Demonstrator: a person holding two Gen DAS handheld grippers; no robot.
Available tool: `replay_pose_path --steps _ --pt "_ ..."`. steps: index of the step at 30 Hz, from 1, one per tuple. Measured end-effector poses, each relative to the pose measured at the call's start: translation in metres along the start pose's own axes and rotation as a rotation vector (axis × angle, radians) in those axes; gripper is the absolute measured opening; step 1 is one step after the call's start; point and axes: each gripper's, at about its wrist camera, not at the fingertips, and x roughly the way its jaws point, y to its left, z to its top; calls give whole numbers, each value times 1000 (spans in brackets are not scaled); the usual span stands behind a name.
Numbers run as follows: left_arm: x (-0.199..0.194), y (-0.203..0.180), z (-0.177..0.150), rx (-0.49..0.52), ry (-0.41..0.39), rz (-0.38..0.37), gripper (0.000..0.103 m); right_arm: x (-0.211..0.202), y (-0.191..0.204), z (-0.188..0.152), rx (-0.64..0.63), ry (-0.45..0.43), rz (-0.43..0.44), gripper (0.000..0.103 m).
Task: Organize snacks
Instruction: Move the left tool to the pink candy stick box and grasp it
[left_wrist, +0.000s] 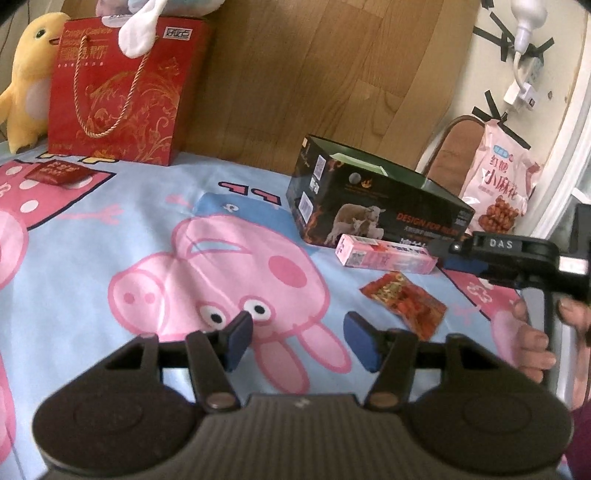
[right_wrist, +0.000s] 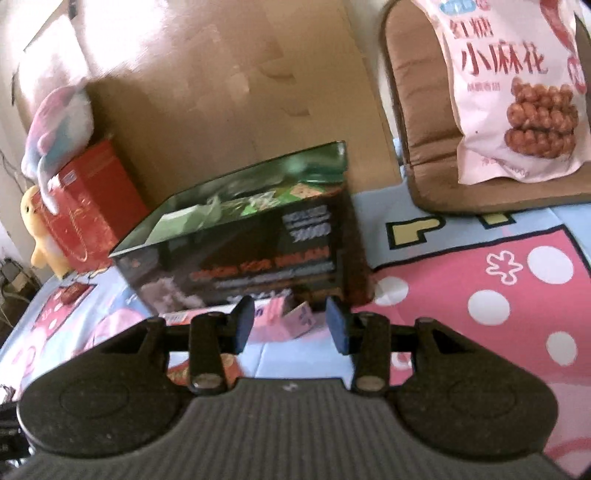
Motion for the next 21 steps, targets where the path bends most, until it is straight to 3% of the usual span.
replay_pose_path --steps 3,5,8,10,12,16,20,21 --pt "3 -10 -2 55 1 38 58 14 -4 -1 35 49 127 35" --pt "3 -14 -3 79 -1 59 58 13 1 -1 6 54 155 24" --pt "2 -9 -2 51 -7 57 58 7 13 -9 -19 80 215 15" --pt "0 -3 -1 12 -14 50 58 7 29 -21 -82 138 245 4" --pt "-2 3 0 -29 -29 60 58 0 50 -32 -204 121 238 3" --pt "-8 16 1 -111 -59 75 58 -9 73 -44 -306 95 256 5" --pt "-12 16 13 -98 -42 54 58 -29 66 -38 -308 12 214 10" --pt "-14 13 21 -74 -57 47 58 -34 63 -37 -306 -6 203 18"
